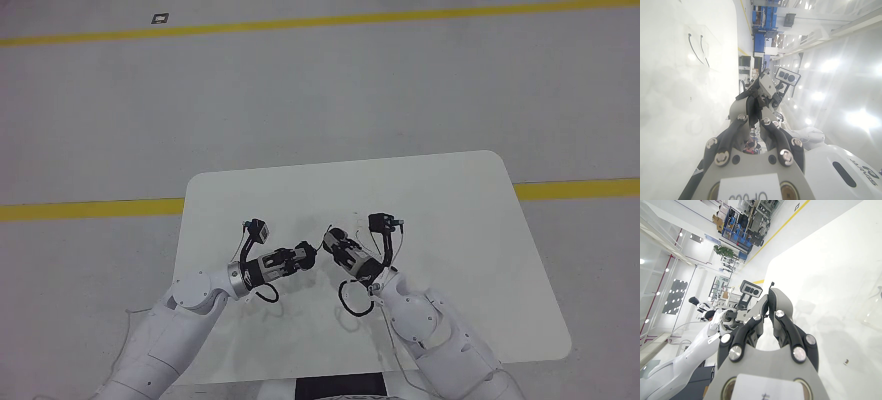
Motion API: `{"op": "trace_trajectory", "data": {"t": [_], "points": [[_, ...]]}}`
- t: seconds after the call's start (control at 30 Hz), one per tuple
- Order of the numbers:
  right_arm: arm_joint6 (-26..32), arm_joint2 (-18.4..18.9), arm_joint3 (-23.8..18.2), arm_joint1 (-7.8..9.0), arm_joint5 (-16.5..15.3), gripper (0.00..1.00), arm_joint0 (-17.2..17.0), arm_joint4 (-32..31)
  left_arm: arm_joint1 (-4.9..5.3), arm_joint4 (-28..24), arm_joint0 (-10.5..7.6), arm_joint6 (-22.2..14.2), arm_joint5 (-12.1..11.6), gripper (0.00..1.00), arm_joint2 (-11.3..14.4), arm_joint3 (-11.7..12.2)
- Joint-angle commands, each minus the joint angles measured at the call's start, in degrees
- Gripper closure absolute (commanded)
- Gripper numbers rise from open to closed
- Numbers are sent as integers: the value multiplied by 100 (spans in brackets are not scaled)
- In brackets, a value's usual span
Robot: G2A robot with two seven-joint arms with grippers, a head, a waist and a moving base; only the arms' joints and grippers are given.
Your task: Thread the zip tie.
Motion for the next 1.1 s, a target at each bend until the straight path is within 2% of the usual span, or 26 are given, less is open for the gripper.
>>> {"op": "trace_trajectory", "data": {"t": [0.0,1.07], "points": [[-71,14,-19,-1,-7,100,-17,33,0,0,0,0,0,100,0,0],[89,-51,8,34,-26,100,-27,48,0,0,0,0,0,100,0,0]]}}
